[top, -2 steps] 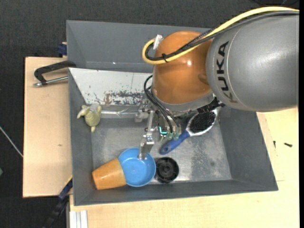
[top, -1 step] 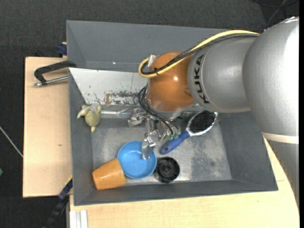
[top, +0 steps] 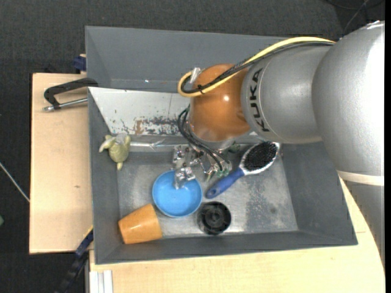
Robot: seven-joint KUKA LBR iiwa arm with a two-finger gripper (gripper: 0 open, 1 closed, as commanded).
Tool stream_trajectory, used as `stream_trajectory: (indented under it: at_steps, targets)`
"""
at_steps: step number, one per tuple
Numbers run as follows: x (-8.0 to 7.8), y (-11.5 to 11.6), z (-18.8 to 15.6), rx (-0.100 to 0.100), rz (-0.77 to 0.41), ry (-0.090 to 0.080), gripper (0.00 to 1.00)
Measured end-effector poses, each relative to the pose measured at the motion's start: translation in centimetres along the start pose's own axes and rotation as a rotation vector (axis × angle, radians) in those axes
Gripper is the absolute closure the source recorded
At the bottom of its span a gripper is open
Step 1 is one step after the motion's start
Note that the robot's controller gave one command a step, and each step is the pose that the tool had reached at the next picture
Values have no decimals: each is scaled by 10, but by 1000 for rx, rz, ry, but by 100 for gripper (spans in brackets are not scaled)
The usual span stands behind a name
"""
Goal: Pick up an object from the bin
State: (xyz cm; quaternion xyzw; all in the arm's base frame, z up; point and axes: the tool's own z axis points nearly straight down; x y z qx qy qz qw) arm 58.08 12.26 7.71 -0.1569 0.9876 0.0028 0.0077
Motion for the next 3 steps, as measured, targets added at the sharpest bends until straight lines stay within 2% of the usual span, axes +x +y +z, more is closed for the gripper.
stream_trajectory:
  at_steps: [1,2,3]
  targets:
    - [-6,5,-148,3,1,1,100]
    - [-5,-40,-121,2,-222,15,100]
    - [0,-59,-174,4,-391,6,100]
